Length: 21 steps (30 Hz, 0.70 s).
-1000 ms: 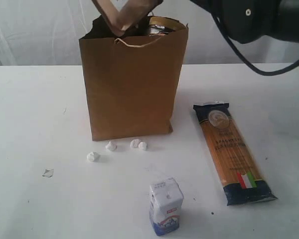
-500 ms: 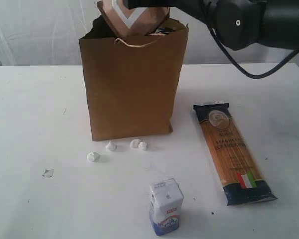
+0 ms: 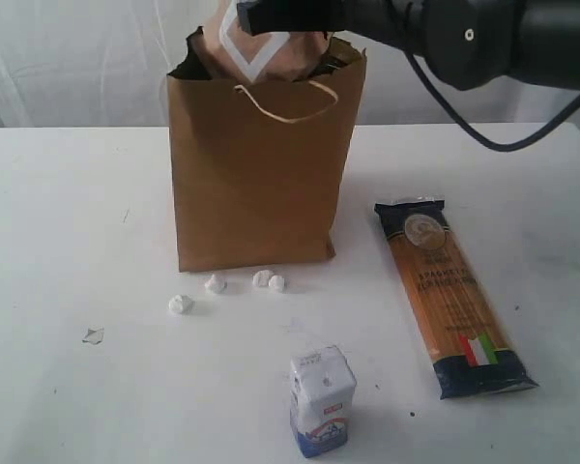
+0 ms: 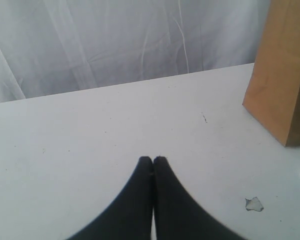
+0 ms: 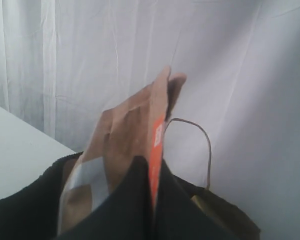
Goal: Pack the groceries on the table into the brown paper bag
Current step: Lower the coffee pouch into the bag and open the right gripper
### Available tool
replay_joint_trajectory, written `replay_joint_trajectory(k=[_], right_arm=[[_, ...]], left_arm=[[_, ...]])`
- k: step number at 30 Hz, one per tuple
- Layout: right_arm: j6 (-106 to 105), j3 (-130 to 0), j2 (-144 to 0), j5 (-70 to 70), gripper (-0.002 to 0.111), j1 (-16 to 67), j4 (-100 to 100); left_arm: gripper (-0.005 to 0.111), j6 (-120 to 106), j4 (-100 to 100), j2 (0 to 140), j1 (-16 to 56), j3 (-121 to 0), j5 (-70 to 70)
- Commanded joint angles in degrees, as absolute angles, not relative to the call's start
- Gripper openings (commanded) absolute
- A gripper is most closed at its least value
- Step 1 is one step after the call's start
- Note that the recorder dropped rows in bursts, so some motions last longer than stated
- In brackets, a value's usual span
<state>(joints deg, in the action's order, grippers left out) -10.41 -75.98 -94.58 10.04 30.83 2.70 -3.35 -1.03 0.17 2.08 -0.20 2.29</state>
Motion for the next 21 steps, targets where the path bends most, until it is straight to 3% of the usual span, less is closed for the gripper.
replay_joint_trajectory(k=[1,12,21], right_arm=[[-8.68,-76.66,-93.40,8.19,0.000,31.37,2.78],[-6.81,-80.45,-95.58,2.59,0.000,34.50,2.78],[-7.53,-87.82,-99.00,-10.85,0.000,36.60,2.78]], left_arm=[[0.000,-3.27,-1.48,0.00,1.97,0.00,2.90],[0.000,-3.27,-1.48,0.00,1.97,0.00,2.90],[0.000,-3.27,-1.48,0.00,1.97,0.00,2.90]])
